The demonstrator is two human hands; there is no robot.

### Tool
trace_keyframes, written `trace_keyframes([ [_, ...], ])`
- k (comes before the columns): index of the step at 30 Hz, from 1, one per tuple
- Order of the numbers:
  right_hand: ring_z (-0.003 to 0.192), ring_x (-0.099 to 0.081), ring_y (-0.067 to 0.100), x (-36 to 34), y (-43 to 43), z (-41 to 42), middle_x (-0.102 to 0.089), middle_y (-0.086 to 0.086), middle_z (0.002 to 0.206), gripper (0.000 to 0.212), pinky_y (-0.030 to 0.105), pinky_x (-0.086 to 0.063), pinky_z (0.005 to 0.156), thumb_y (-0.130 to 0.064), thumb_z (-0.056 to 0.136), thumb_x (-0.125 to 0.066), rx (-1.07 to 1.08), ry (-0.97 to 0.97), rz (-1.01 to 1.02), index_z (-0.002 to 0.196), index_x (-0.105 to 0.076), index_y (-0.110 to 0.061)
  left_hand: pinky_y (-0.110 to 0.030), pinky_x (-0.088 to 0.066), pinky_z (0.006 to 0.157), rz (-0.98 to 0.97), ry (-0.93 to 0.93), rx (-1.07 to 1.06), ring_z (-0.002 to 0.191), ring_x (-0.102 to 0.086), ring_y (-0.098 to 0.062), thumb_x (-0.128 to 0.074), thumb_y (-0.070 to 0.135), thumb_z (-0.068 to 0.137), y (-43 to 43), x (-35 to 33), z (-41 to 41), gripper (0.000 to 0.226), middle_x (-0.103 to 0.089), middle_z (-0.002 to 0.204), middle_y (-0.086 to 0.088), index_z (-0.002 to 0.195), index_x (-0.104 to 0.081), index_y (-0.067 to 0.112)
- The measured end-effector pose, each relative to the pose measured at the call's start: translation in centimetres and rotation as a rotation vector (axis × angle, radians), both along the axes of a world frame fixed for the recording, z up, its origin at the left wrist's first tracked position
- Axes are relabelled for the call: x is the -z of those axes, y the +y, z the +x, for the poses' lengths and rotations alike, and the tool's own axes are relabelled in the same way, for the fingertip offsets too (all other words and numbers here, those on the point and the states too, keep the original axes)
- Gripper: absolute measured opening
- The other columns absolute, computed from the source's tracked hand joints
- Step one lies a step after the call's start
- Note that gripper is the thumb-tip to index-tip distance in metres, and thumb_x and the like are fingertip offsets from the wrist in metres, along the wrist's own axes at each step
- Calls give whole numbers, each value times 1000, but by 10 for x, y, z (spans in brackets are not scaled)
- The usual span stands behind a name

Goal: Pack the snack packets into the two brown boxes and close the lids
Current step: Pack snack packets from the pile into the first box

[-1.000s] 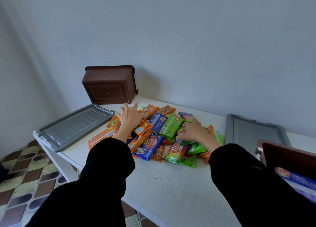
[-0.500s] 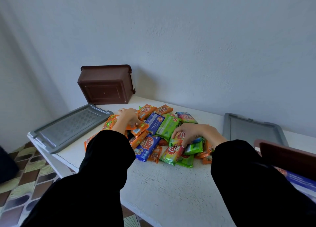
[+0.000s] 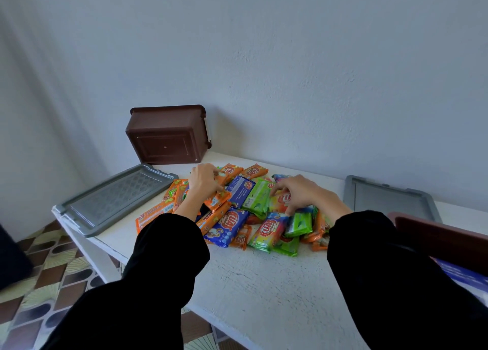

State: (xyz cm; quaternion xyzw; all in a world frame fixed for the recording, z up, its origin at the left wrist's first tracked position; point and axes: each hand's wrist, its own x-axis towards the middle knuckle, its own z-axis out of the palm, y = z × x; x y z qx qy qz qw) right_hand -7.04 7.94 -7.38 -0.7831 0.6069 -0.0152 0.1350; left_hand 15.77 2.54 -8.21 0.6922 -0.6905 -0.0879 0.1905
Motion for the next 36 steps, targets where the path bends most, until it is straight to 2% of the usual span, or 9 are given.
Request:
trace_keyframes([
  [4,112,-53,25,-31,13,-19,-57,6,124,68,33,-44,87,-16,59,-85,69,-55,-84,119,-58,-31,-30,-53,78,-73,21,182,97,-65,-20,-77,11,64,16,-29,-21,54,-70,109,-4,117,-66,15],
  [7,110,-53,26,-58,33,-44,-58,8,121,68,39,-47,92,-17,59,-86,109,-47,-126,119,-57,-32,-22,-45,73,-102,37,344,99,-64,-17,-80,13,66,30,-54,-45,55,-69,110,-3,118,-65,16],
  [14,101,-53,23,-90,107,-114,-59,8,119,67,35,-46,89,-15,61,-84,256,-46,-179,120,-56,-30,-33,-51,88,-98,76,742,101,-61,-19,-84,19,60,75,-91,-123,57,-66,114,-5,113,-67,25],
  [20,95,-51,19,-94,182,-176,-59,9,122,67,28,-41,84,-14,63,-83,401,-60,-115,121,-54,-30,-5,-44,72,-30,57,1056,101,-57,-9,-83,19,64,125,-103,-200,59,-62,116,5,118,-61,26],
  [22,94,-51,19,-89,205,-194,-59,9,123,68,27,-40,82,-14,62,-83,449,-47,-94,121,-54,-30,-7,-45,77,4,46,1145,106,-55,-10,-83,18,65,142,-101,-225,61,-59,123,3,121,-59,23],
  [26,105,-53,23,-74,241,-223,-58,8,124,71,28,-39,83,-13,61,-84,524,-33,-51,122,-53,-30,-27,-48,88,59,-7,1265,113,-55,-17,-83,16,65,168,-85,-265,63,-58,126,-1,123,-57,21],
  [30,100,-52,21,-56,261,-241,-57,9,124,70,29,-43,82,-10,60,-83,561,-12,-34,121,-54,-29,-26,-41,89,115,-94,1337,119,-50,-19,-81,16,68,185,-60,-294,67,-55,130,-4,128,-53,20],
  [34,95,-47,17,-34,271,-250,-57,4,121,71,31,-45,82,-13,60,-83,573,40,-28,122,-54,-29,-19,-33,87,163,-164,1367,111,-44,-7,-79,12,70,191,-35,-307,68,-52,132,-2,131,-50,18],
  [36,96,-47,16,-24,274,-252,-57,1,119,71,28,-44,79,-14,61,-82,569,59,-29,123,-53,-30,-21,-35,90,160,-210,1361,115,-46,-13,-79,10,68,189,-22,-310,70,-52,131,-4,132,-51,16],
])
